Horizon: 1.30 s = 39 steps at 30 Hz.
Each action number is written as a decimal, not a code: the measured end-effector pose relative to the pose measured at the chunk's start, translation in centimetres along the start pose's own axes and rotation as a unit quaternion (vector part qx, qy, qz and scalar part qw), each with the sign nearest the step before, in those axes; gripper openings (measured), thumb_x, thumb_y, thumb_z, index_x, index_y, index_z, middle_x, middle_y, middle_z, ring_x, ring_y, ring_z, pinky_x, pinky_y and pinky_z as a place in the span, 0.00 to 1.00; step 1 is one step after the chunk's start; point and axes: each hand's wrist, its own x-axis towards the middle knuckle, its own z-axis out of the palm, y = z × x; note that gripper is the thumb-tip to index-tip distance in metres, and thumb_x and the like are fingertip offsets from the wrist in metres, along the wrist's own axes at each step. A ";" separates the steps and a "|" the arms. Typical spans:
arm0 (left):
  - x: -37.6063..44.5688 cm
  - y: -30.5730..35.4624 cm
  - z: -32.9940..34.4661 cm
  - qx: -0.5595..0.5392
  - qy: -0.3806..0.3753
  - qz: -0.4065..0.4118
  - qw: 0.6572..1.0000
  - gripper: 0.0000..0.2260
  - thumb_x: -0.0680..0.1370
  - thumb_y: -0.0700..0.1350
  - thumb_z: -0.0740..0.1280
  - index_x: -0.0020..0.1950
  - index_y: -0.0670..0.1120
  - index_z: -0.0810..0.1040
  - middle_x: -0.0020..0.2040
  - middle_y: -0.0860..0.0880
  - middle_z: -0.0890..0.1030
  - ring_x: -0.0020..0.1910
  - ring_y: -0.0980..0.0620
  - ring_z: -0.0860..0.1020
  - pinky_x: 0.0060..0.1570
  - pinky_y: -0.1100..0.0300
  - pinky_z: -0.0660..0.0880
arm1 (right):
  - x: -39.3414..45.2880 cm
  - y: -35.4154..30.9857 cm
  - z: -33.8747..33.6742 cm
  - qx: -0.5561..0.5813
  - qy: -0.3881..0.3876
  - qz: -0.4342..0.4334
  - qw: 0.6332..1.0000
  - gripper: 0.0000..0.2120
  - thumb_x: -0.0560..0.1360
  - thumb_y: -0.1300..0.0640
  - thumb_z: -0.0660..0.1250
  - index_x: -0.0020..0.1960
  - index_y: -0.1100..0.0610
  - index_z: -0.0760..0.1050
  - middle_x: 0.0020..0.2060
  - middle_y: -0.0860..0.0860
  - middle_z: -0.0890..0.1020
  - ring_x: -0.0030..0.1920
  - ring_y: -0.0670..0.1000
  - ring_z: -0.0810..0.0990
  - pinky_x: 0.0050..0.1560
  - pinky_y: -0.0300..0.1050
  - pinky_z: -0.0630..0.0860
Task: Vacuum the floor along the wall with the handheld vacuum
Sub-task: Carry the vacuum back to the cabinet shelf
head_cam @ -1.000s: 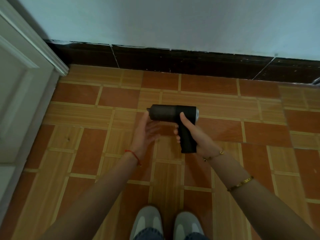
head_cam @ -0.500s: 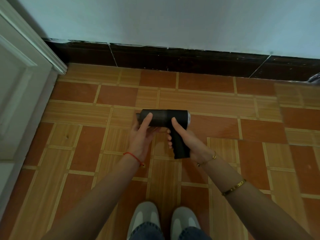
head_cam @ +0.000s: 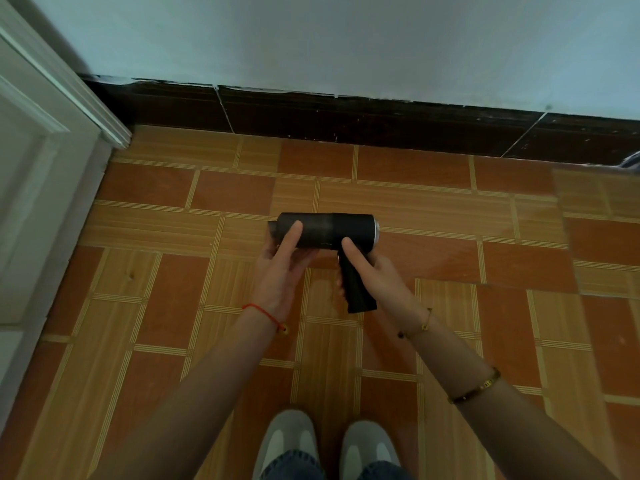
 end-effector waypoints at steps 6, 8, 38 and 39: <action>0.2 0.2 -0.3 0.002 -0.001 -0.005 1.000 0.13 0.79 0.43 0.69 0.62 0.43 0.77 0.56 0.46 0.83 0.59 0.46 0.82 0.55 0.56 0.81 | 0.1 0.0 0.3 -0.008 -0.002 0.000 1.000 0.24 0.77 0.42 0.63 0.51 0.65 0.76 0.35 0.58 0.81 0.34 0.54 0.80 0.40 0.47 0.80; 0.4 0.3 -0.5 0.001 0.003 -0.009 1.000 0.12 0.78 0.43 0.69 0.61 0.43 0.78 0.58 0.44 0.83 0.60 0.45 0.82 0.55 0.56 0.81 | 0.2 -0.2 0.4 -0.006 -0.004 0.003 1.000 0.24 0.78 0.43 0.63 0.52 0.66 0.76 0.34 0.57 0.81 0.33 0.54 0.80 0.39 0.46 0.80; -44.1 51.1 23.2 0.139 0.014 0.071 0.988 0.16 0.81 0.46 0.65 0.68 0.44 0.75 0.58 0.47 0.83 0.56 0.52 0.83 0.50 0.63 0.80 | -44.4 -56.3 6.5 -0.029 -0.001 0.003 1.000 0.20 0.75 0.41 0.66 0.47 0.60 0.78 0.36 0.54 0.82 0.34 0.51 0.81 0.39 0.44 0.80; -45.8 52.7 23.9 0.142 0.019 0.076 0.987 0.17 0.81 0.47 0.65 0.69 0.43 0.75 0.58 0.47 0.83 0.57 0.52 0.82 0.50 0.63 0.80 | -46.2 -58.0 6.7 -0.022 -0.004 0.003 1.000 0.20 0.75 0.41 0.66 0.48 0.60 0.78 0.35 0.54 0.82 0.33 0.51 0.81 0.39 0.44 0.80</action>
